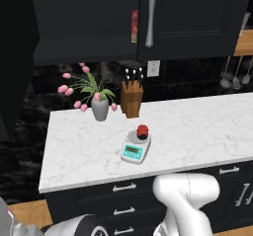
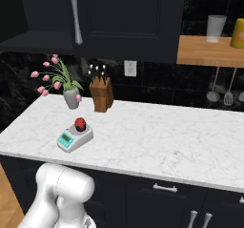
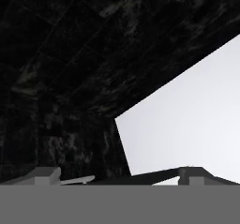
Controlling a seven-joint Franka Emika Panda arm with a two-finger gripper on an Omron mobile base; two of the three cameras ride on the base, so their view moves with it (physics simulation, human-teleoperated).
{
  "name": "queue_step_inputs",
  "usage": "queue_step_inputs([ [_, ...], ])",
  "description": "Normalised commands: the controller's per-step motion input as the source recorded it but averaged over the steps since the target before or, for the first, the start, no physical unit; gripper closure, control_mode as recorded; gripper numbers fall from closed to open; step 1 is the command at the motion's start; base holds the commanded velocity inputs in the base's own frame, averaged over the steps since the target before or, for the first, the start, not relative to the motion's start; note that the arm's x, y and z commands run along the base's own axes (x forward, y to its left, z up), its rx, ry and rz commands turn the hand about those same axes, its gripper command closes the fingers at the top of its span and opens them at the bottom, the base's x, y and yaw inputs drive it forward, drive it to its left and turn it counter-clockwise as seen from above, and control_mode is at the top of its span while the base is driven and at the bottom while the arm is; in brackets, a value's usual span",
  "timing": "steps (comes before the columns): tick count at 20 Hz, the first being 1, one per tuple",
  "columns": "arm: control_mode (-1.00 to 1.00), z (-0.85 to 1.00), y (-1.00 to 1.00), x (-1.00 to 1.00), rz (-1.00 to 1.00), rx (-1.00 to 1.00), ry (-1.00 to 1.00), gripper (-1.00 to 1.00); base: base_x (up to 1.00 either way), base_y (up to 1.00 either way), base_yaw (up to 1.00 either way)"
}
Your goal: Pick the jam and place it on the digital scale for weighing, and close the cabinet.
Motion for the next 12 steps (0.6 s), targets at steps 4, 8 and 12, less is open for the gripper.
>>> queue_step_inputs([
  [4, -1.0, -0.26, 0.99, 0.03, -0.22, 0.18, 0.02, -1.0, 0.0, 0.0, 0.0],
  [8, -1.0, -0.13, 0.53, 0.32, -0.04, 0.37, 0.0, -1.0, 0.0, 0.0, 0.0],
  [12, -1.0, -0.06, 0.57, 0.77, 0.0, 0.05, 0.01, -1.0, 0.0, 0.0, 0.0],
])
